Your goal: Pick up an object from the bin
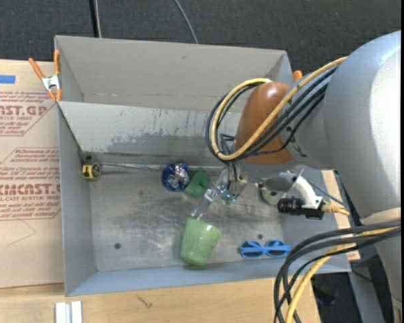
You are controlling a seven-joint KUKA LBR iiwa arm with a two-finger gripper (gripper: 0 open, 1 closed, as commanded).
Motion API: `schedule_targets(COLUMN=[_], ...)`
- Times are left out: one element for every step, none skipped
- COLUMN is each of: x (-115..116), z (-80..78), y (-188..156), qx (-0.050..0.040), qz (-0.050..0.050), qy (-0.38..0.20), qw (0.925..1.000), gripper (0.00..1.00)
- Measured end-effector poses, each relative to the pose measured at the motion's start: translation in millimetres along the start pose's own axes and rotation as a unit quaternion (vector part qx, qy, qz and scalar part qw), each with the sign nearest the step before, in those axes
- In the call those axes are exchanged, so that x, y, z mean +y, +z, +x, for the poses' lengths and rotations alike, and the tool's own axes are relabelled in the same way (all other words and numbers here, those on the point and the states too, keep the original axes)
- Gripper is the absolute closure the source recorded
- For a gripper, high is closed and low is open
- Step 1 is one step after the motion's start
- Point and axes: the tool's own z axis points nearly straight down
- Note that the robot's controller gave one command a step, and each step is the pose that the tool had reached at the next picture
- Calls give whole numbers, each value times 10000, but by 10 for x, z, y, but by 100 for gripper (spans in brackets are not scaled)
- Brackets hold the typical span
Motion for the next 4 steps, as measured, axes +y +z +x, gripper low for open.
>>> schedule_targets(x=[-22, 96, 157, 665], z=[-236, -341, -256, 24], y=[242, 328, 234, 361], qx=[9, 7, 6, -11], qz=[13, 6, 14, 20], qy=[304, 434, 2168, 2829], qw=[9995, 9991, 9762, 9591], gripper=[0, 0, 0, 0])
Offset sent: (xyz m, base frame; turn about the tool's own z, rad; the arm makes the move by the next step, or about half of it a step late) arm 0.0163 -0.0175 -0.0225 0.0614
